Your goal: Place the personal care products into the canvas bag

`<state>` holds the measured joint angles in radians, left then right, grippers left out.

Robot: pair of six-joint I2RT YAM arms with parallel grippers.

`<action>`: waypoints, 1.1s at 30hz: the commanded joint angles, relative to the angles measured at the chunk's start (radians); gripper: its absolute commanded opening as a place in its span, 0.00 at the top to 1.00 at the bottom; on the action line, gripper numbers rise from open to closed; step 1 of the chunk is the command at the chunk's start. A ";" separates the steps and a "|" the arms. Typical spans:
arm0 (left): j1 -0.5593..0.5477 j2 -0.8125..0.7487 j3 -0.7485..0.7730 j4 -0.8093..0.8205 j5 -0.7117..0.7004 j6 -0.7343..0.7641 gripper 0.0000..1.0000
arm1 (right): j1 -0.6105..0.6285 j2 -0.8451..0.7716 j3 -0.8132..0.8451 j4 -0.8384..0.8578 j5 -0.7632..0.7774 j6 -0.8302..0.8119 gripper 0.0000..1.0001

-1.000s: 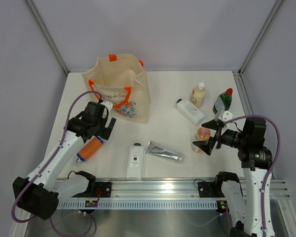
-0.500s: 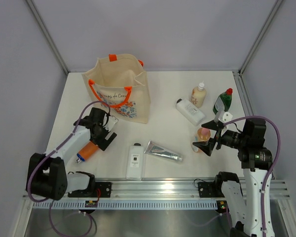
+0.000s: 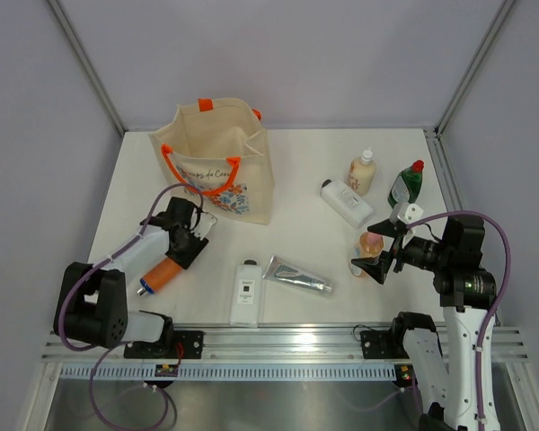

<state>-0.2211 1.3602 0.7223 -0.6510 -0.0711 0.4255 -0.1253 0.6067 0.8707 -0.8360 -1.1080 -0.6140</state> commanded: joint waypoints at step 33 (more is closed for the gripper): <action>0.003 -0.279 0.721 0.614 0.081 -1.252 1.00 | -0.045 0.082 -0.010 0.040 0.059 -0.013 0.00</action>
<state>-0.2211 1.0245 1.3724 -0.3431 0.0895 -0.6655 -0.1604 0.6857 0.8631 -0.8284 -1.0561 -0.6159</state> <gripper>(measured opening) 0.581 0.993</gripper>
